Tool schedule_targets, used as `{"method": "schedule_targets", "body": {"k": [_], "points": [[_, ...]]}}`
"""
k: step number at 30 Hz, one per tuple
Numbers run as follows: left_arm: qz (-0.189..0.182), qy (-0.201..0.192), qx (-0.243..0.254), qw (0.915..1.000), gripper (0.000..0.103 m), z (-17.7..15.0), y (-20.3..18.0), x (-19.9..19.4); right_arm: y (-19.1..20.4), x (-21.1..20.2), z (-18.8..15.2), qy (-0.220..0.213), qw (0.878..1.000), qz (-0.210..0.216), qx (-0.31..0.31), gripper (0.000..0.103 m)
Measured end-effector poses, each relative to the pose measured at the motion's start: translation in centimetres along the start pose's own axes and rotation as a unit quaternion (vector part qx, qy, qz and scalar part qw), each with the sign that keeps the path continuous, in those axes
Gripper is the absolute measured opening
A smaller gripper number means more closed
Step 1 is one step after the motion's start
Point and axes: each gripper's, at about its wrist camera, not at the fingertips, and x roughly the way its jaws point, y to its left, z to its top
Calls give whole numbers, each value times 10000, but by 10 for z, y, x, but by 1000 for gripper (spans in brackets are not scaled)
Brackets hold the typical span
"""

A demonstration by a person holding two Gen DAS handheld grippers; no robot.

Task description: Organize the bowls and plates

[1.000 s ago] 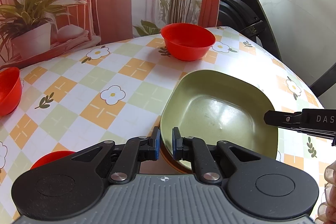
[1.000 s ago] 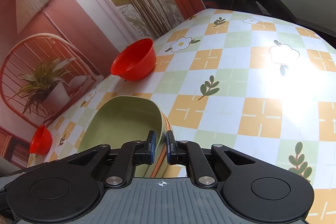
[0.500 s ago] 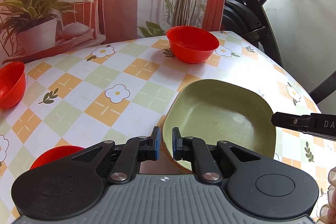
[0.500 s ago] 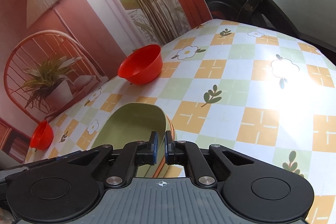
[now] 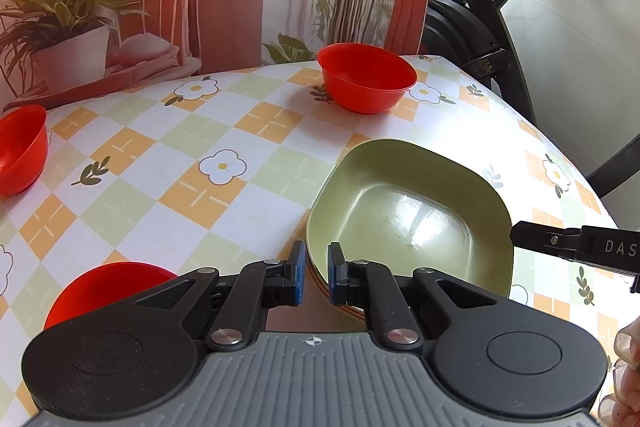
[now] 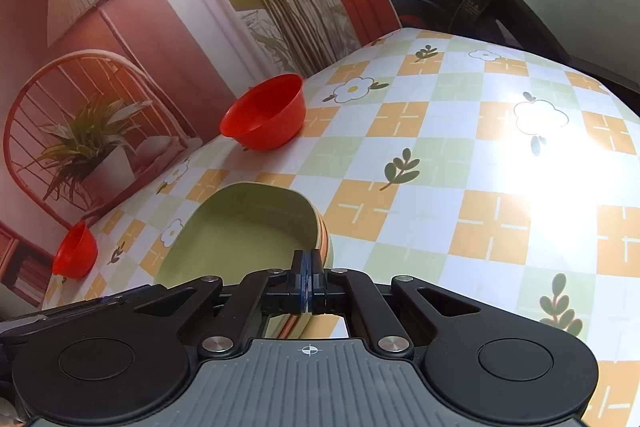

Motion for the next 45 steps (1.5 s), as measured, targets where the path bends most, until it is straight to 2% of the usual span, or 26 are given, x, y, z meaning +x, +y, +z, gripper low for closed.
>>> {"method": "schedule_targets", "body": {"k": [11,17,21,23,24,25,28,31,38,45], "points": [[-36,-300,-119,9995,12,14,11,-21,-9,-17,26,-424,9990,131,13,5],[-59,-477,-321,9983,12,42,26,-32,-15,-18,54,-663,9973,59,-303,8],[-104,-516,-257,9983,14,66,21,-27,-18,-11,77,-771,9958,97,-483,9],[-155,-505,-172,9985,25,76,14,-18,-19,-3,88,-819,9947,108,-606,10],[-187,-492,-173,9985,36,80,12,-13,-18,2,93,-833,9943,101,-654,11],[-230,-482,-196,9984,39,85,10,-7,-19,7,98,-842,9941,127,-680,12],[-329,-433,-115,9985,39,98,2,11,-20,26,110,-802,9940,246,-696,16],[-253,-453,42,9986,39,111,-5,30,-18,48,120,-728,9942,268,-744,18],[-198,-310,8,9993,39,138,-1,81,-16,98,138,-474,9960,432,-622,27],[-25,102,-361,9993,38,151,12,122,-3,134,141,-233,9958,358,-804,30]]}}
